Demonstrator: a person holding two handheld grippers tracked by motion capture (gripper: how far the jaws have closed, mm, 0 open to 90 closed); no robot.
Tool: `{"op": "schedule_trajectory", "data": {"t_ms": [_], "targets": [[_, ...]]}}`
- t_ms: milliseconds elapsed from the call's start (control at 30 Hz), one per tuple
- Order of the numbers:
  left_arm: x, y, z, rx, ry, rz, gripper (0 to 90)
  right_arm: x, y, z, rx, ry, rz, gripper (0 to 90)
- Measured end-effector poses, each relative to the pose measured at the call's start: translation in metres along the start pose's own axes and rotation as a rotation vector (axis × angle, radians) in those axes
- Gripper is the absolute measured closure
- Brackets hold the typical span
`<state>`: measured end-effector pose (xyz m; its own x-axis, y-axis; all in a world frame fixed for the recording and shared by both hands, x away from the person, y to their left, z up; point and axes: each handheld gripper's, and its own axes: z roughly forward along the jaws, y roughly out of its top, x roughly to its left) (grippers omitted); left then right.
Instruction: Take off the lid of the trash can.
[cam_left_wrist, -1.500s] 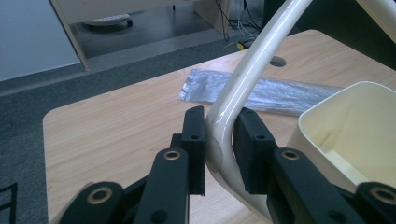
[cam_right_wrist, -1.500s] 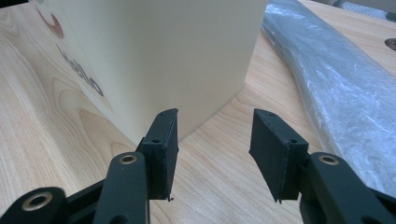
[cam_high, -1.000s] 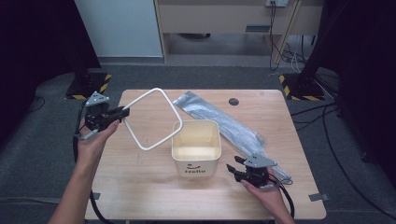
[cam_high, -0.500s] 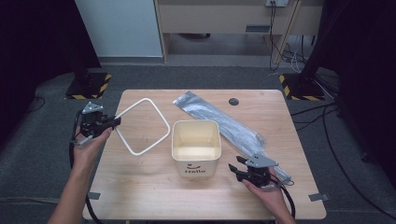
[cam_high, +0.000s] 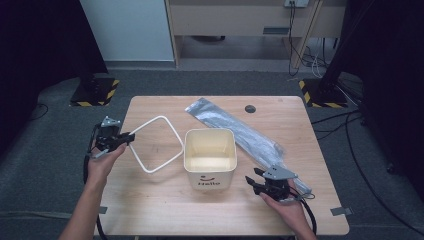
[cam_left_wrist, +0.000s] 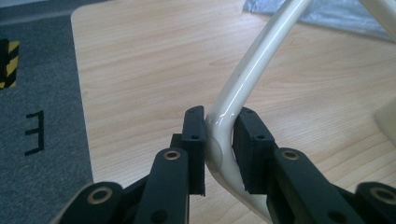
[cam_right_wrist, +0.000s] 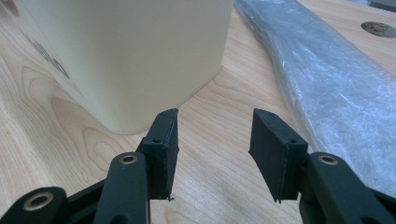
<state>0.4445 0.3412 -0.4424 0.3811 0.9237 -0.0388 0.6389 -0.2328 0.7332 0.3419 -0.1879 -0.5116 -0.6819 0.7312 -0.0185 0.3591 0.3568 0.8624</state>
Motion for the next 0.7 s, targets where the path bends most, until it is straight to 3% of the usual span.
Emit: {"op": "schedule_trajectory", "data": {"t_ms": [467, 700], "targets": [[0.003, -0.019, 0.032, 0.119, 0.022, 0.008, 74.4, 0.001, -0.001, 0.001, 0.006, -0.005, 0.007, 51.3], [0.001, -0.027, 0.04, 0.145, 0.011, -0.002, 74.6, 0.001, -0.001, 0.0, 0.009, -0.006, -0.002, 50.7]]}}
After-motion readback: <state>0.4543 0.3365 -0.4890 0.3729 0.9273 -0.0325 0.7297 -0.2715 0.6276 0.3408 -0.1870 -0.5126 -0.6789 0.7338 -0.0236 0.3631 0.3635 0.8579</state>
